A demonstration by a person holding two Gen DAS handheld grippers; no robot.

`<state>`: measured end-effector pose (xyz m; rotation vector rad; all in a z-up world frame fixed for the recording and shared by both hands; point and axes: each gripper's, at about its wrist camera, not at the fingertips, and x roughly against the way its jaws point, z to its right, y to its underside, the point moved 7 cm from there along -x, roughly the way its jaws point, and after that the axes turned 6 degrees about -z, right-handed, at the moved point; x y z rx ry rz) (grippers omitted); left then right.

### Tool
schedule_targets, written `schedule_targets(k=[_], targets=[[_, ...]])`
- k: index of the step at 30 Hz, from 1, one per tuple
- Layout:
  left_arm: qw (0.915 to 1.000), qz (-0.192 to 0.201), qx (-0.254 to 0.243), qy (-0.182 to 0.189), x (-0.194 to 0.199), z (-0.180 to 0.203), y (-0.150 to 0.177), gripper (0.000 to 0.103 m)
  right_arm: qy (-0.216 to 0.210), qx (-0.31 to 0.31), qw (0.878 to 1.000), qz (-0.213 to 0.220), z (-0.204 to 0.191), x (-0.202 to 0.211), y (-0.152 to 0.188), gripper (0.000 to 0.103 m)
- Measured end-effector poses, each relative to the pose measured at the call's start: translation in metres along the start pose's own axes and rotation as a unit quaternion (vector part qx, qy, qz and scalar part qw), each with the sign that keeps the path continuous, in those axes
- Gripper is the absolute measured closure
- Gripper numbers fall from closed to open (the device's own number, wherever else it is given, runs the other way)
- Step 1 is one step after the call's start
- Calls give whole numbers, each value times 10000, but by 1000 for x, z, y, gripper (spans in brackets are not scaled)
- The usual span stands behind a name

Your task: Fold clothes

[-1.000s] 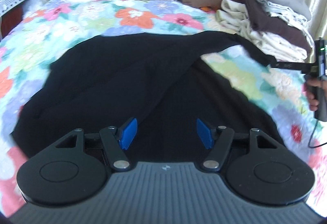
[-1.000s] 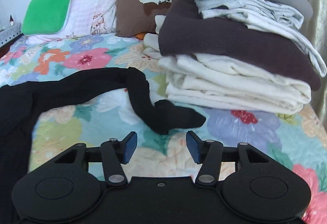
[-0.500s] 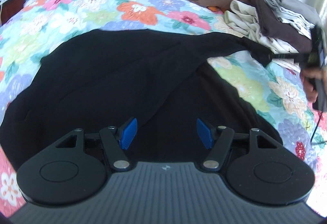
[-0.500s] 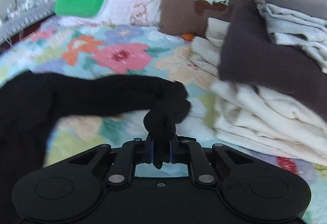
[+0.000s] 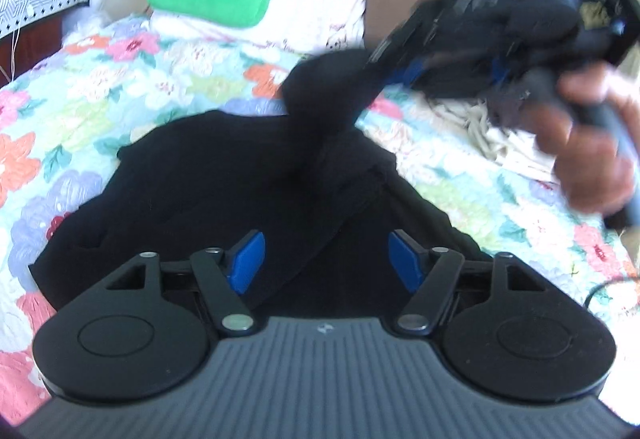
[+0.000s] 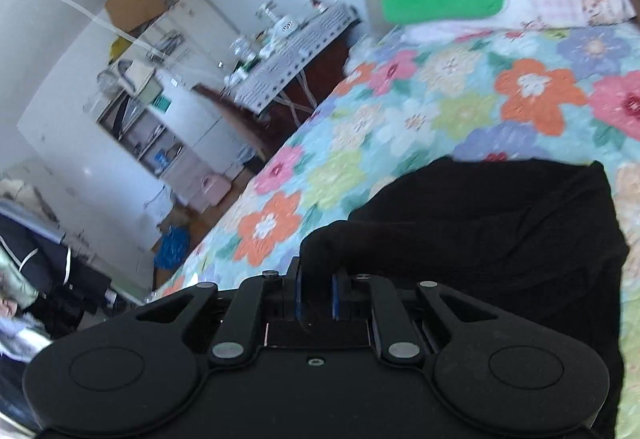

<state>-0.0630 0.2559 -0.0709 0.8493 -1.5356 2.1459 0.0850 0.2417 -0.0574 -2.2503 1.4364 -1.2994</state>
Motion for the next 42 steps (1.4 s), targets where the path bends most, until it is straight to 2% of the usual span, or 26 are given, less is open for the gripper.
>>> schedule_targets(k=[5, 8, 10, 12, 14, 16, 18, 23, 25, 29, 30, 32, 33, 35, 36, 39, 40, 41, 42], targets=[[9991, -135, 99, -391, -15, -25, 7, 32, 252, 124, 9984, -496, -2, -42, 37, 86], [9986, -284, 203, -405, -28, -41, 15, 32, 23, -90, 9981, -611, 10, -44, 48, 74], [9982, -314, 253, -447, -33, -47, 16, 34, 7, -131, 9986, -521, 20, -37, 51, 68], [9980, -289, 285, -484, -36, -52, 16, 37, 218, -133, 9993, -287, 33, -23, 52, 66], [9983, -232, 255, -470, -37, -54, 15, 45, 464, -179, 9987, -98, 52, -11, 50, 65], [9979, -289, 201, -552, -41, -55, 16, 69, 938, -199, 9954, 18, 72, 0, 49, 65], [9973, -347, 153, -628, -44, -56, 16, 81, 1391, -163, 9901, 77, 89, 10, 49, 65], [9952, -459, 611, -606, -47, -69, 17, 80, 2549, 418, 9659, 175, 123, 22, 44, 65], [9920, -595, 981, -525, -46, -78, 20, 54, 3013, 835, 9498, 131, 131, 22, 41, 65], [9847, -760, 1569, 13, -47, -89, 26, 42, 3672, 1518, 9177, 51, 139, 19, 34, 63], [9828, -799, 1662, 85, -50, -91, 27, 38, 3771, 1633, 9117, 33, 141, 17, 32, 60], [9814, -820, 1734, 110, -56, -93, 29, 37, 3889, 1772, 9041, -20, 144, 12, 28, 58], [9816, -787, 1736, 78, -60, -94, 30, 40, 3933, 1809, 9014, -58, 147, 8, 27, 54], [9805, -791, 1792, 145, -65, -95, 29, 69, 4027, 1889, 8955, -134, 151, 1, 24, 54], [9793, -819, 1838, 227, -67, -95, 29, 92, 4074, 1931, 8924, -175, 154, -3, 22, 54], [9733, -692, 2098, 629, -62, -100, 21, 94, 4167, 1949, 8877, -204, 160, -13, 15, 52], [9671, -580, 2303, 916, -56, -104, 17, 94, 4140, 1877, 8905, -185, 162, -15, 11, 53], [9541, -427, 2670, 1285, -50, -111, 13, 94, 4114, 1781, 8938, -148, 165, -16, 8, 54], [9376, -270, 3048, 1651, -43, -119, 9, 94, 4099, 1638, 8973, -77, 168, -15, 5, 56]])
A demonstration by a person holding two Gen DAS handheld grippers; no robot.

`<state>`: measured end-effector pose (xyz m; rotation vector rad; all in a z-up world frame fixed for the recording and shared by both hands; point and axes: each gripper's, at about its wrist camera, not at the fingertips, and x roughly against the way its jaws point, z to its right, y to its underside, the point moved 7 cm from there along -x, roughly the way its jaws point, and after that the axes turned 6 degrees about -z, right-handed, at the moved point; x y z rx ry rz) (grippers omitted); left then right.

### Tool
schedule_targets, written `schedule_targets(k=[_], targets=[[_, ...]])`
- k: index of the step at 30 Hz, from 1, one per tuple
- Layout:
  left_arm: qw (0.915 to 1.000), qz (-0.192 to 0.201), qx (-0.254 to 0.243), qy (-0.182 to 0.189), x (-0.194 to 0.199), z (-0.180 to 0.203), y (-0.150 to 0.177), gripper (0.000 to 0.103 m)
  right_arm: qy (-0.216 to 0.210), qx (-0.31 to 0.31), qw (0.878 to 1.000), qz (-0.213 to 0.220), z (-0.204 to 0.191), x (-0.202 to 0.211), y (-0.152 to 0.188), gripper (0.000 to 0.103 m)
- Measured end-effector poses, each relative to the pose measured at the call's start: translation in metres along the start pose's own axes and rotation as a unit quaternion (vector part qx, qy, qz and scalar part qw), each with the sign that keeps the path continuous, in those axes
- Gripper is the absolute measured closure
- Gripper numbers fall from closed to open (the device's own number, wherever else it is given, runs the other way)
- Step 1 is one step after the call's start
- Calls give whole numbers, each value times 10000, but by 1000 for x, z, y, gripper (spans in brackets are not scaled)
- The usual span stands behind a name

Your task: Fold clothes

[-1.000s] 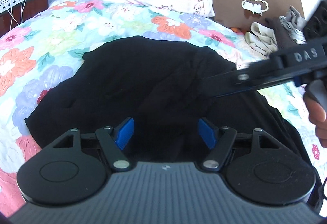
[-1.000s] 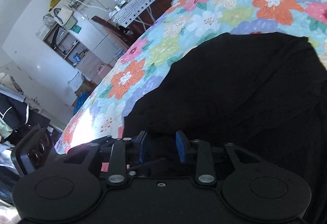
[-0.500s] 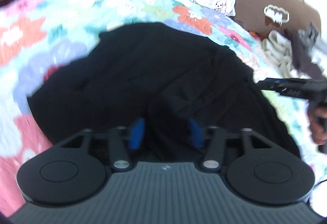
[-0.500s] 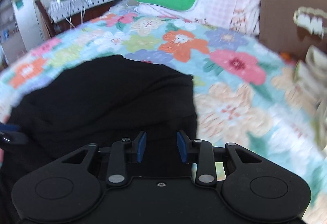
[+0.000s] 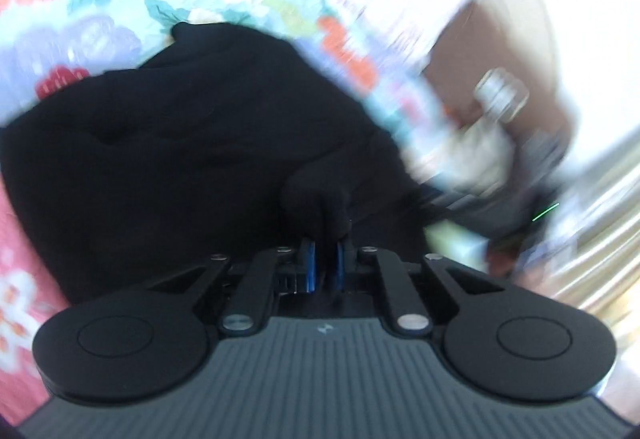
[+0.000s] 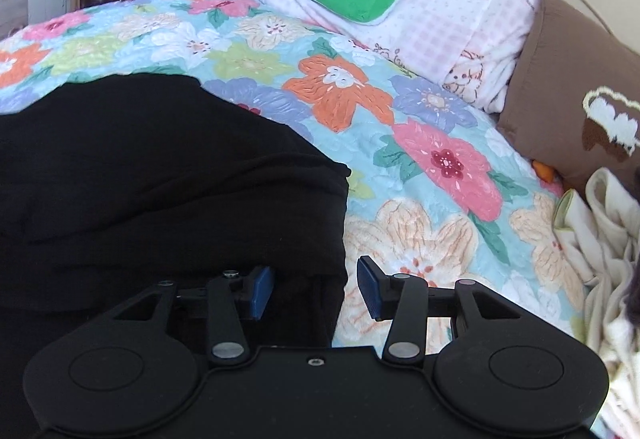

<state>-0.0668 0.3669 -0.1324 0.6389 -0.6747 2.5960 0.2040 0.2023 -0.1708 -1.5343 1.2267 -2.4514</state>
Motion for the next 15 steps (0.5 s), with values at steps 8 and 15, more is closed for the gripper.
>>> schedule_targets(k=[8, 15], targets=[[9924, 225, 1118, -460, 33, -69, -7, 95, 23, -1261, 9920, -38, 39, -10, 17, 99], [9959, 161, 284, -839, 35, -48, -9, 93, 176, -1409, 9897, 166, 44, -2, 16, 99]])
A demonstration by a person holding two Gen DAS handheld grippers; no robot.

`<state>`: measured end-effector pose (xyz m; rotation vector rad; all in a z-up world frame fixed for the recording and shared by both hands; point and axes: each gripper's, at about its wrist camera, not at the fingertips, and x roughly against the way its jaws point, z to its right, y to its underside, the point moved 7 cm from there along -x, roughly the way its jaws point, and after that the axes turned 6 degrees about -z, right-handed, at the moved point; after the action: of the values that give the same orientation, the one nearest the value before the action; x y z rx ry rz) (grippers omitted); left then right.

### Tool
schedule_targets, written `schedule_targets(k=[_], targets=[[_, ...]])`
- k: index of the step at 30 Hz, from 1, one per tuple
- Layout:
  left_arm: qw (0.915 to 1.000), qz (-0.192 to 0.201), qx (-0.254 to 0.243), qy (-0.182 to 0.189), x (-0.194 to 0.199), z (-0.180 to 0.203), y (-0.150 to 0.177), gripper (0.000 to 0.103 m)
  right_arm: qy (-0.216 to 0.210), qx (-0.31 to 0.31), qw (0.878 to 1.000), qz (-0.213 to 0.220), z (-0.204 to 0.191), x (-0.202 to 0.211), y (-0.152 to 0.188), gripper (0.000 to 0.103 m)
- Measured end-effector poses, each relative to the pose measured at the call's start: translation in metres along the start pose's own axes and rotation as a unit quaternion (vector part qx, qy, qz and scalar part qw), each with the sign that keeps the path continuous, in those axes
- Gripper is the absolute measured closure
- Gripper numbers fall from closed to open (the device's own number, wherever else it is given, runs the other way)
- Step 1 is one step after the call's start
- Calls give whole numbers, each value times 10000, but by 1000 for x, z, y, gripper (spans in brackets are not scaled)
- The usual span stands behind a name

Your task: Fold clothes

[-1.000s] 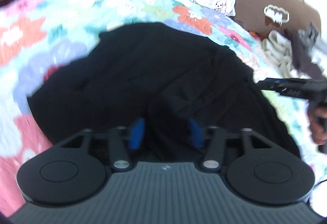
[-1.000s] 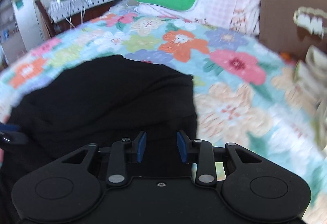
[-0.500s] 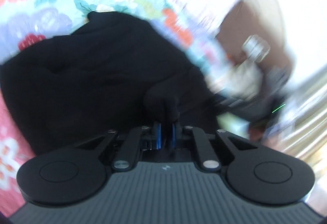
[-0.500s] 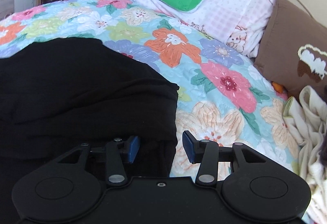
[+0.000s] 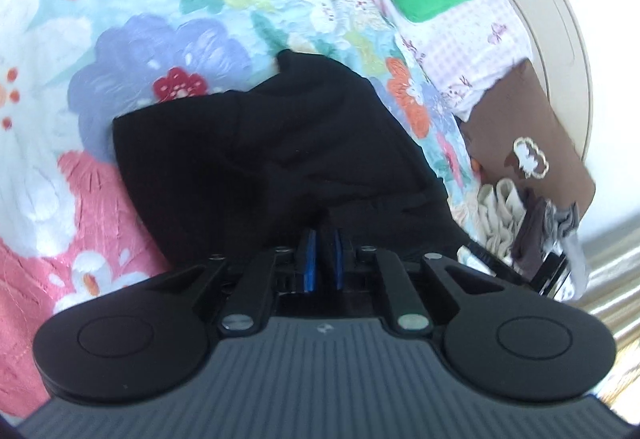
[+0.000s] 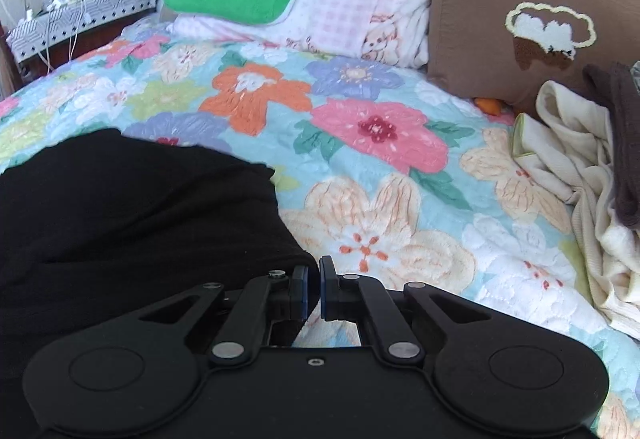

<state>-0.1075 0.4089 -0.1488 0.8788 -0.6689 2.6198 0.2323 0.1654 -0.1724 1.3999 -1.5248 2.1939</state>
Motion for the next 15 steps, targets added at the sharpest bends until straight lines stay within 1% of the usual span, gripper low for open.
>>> schedule_targets(k=[1, 3, 5, 7, 8, 10, 11, 12, 14, 15], targets=[[9998, -11, -158, -87, 2, 4, 1, 91, 2, -9, 10000, -54, 0, -2, 0, 99], [9982, -99, -550, -218, 2, 14, 5, 88, 173, 249, 9992, -250, -2, -10, 4, 99], [9956, -204, -856, -331, 2, 23, 11, 79, 325, 527, 9975, -346, -5, -17, 10, 99], [9925, -243, -1123, -417, 0, 32, 17, 60, 387, 565, 9972, -312, -7, -17, 12, 99], [9907, -262, -1256, -460, -1, 37, 19, 56, 371, 481, 9976, -320, -6, -17, 11, 99], [9864, -300, -1521, -545, -4, 47, 25, 38, 294, 293, 9985, -357, -3, -18, 12, 99], [9837, -324, -1659, -608, -5, 51, 27, 34, 273, 283, 9986, -366, -2, -19, 12, 99], [9794, -372, -1823, -784, -10, 51, 31, 31, 267, 317, 9985, -369, -2, -19, 12, 99], [9701, -428, -2061, -1209, -19, 47, 33, 32, 238, 307, 9985, -386, -2, -20, 12, 99], [9655, -429, -2132, -1436, -23, 42, 33, 43, 220, 288, 9986, -396, -1, -20, 12, 98]])
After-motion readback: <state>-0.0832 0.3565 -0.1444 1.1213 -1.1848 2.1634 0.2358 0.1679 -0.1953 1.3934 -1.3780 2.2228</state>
